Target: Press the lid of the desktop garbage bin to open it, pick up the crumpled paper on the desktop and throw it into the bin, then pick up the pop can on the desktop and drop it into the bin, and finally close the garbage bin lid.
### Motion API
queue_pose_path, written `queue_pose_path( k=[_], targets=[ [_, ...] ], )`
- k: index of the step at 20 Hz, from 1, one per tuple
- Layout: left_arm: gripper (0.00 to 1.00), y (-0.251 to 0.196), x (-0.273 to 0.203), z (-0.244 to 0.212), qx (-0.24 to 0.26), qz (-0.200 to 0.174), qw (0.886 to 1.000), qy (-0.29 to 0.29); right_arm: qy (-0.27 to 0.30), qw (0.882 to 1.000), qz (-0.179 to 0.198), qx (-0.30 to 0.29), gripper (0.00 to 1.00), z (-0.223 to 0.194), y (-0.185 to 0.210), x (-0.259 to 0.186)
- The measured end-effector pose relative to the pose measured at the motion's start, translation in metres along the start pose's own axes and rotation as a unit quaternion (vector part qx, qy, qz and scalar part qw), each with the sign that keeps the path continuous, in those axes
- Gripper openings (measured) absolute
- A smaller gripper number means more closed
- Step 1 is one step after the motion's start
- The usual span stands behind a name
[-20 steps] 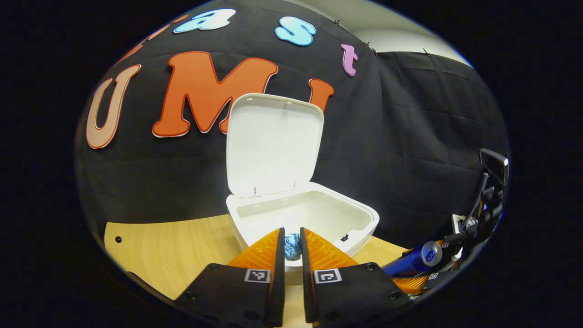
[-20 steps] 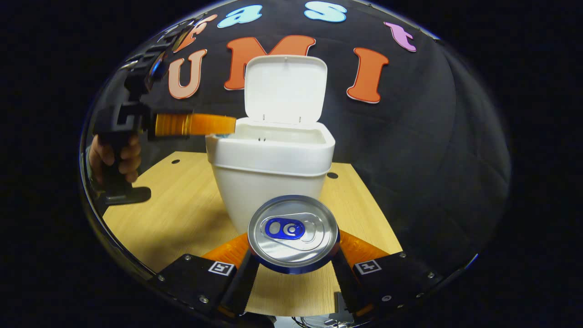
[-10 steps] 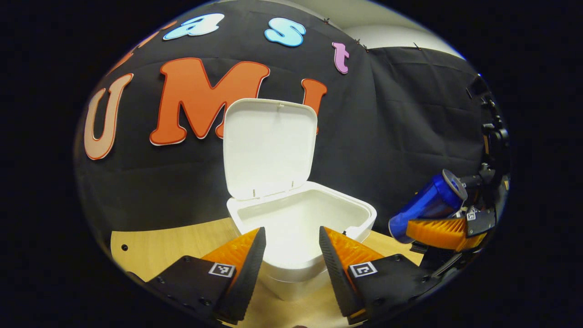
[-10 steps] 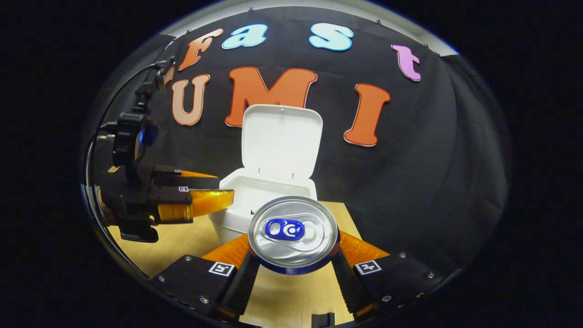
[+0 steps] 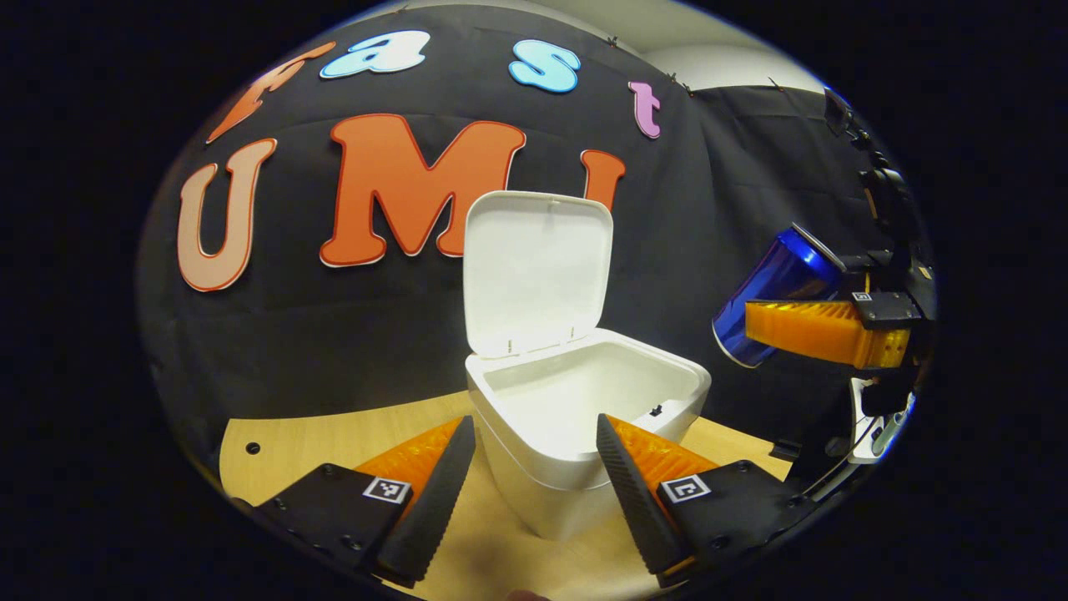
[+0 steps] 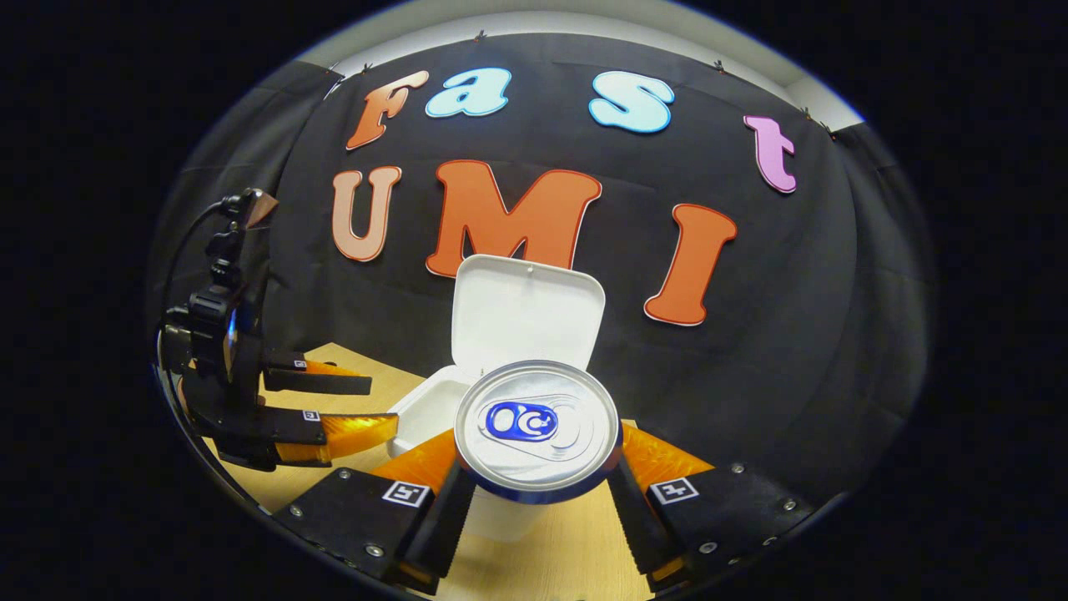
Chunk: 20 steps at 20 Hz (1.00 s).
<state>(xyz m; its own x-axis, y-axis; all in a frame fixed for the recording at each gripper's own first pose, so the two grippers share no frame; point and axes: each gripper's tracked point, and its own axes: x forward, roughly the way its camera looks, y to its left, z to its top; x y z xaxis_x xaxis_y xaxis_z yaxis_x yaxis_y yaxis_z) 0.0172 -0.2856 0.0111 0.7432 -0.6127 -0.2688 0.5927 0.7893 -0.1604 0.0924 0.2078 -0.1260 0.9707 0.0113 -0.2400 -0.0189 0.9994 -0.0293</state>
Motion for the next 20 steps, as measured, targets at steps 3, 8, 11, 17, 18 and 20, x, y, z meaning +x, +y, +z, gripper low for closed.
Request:
queue_pose_path(
  k=[3,8,11,17,18,20],
  targets=[
    [0.95,0.016,-0.013,0.001,0.002,0.031,1.000,-0.005,0.011,1.000,0.006,-0.002,0.81,-0.004,-0.001,0.013],
    [0.97,0.043,-0.036,-0.012,-0.015,0.087,0.996,0.006,0.011,0.999,0.035,-0.006,0.81,-0.005,0.008,0.034],
    [0.97,0.055,-0.047,-0.018,-0.023,0.120,0.992,0.011,0.022,0.998,0.057,-0.006,0.81,-0.015,0.013,0.045],
    [0.97,0.069,-0.068,-0.021,-0.010,0.198,0.980,0.006,0.035,0.995,0.094,-0.006,0.76,-0.030,0.012,0.059],
    [0.97,0.069,-0.071,-0.020,-0.007,0.207,0.978,0.007,0.039,0.994,0.100,-0.007,0.76,-0.033,0.012,0.061],
    [0.97,0.070,-0.076,-0.023,-0.006,0.221,0.975,0.009,0.045,0.993,0.111,-0.008,0.82,-0.041,0.010,0.063]
  ],
)
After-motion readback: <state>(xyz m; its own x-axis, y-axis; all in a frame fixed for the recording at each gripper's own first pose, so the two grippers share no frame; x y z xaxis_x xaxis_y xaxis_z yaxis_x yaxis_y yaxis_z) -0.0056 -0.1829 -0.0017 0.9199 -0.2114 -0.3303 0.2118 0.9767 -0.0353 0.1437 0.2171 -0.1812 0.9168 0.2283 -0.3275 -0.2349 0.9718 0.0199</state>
